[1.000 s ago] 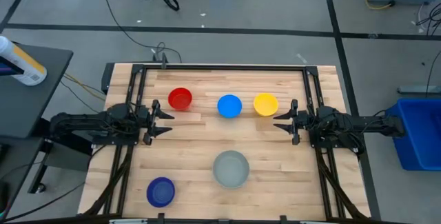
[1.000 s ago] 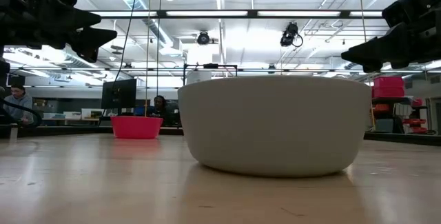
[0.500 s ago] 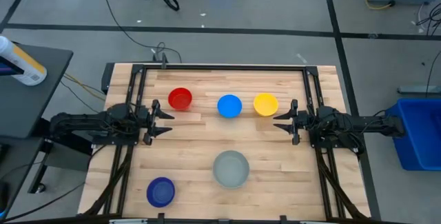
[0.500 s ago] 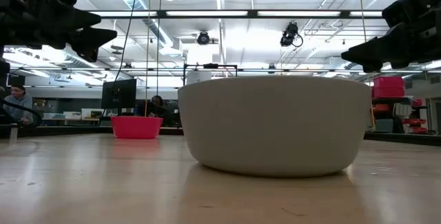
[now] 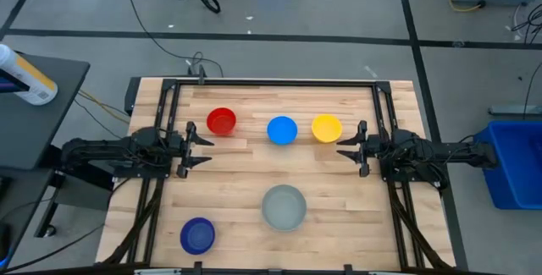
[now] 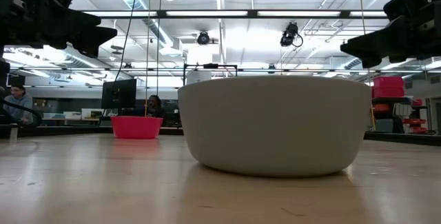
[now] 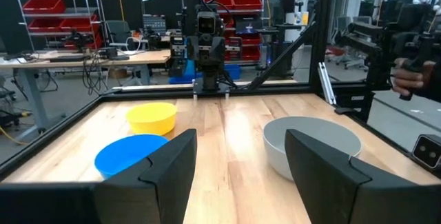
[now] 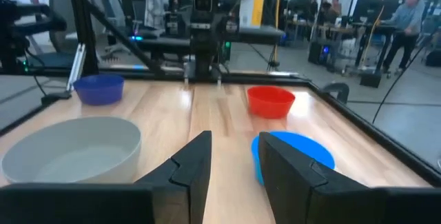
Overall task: Nest bowls inside each other
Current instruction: Stack the light blue bowl on top of the gray bowl
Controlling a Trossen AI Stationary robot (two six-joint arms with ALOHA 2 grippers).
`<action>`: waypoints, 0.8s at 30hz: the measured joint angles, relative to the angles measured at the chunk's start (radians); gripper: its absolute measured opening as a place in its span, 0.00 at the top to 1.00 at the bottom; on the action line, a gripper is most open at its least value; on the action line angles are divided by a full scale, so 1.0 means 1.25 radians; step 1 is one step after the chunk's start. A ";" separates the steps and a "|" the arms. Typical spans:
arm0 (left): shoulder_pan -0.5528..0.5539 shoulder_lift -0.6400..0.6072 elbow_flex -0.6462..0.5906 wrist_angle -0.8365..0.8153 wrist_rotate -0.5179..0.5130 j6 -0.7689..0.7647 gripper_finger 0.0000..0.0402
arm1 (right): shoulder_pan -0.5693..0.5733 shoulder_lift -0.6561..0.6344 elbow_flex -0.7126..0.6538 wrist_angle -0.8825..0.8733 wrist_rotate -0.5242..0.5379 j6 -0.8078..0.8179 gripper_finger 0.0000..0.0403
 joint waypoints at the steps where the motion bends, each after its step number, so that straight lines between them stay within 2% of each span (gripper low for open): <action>1: 0.000 0.000 0.000 0.000 0.000 -0.003 0.43 | 0.000 0.000 0.000 0.001 0.000 0.000 0.68; 11: 0.000 0.000 0.000 0.001 -0.018 -0.021 0.43 | 0.000 0.000 0.000 0.003 0.008 0.000 0.69; 19: 0.000 0.000 0.000 0.021 -0.056 -0.026 0.43 | 0.000 0.002 0.000 0.003 0.183 0.121 0.69; 24: 0.000 0.000 0.000 0.021 -0.069 -0.007 0.43 | 0.000 0.024 0.000 0.007 0.186 0.140 0.69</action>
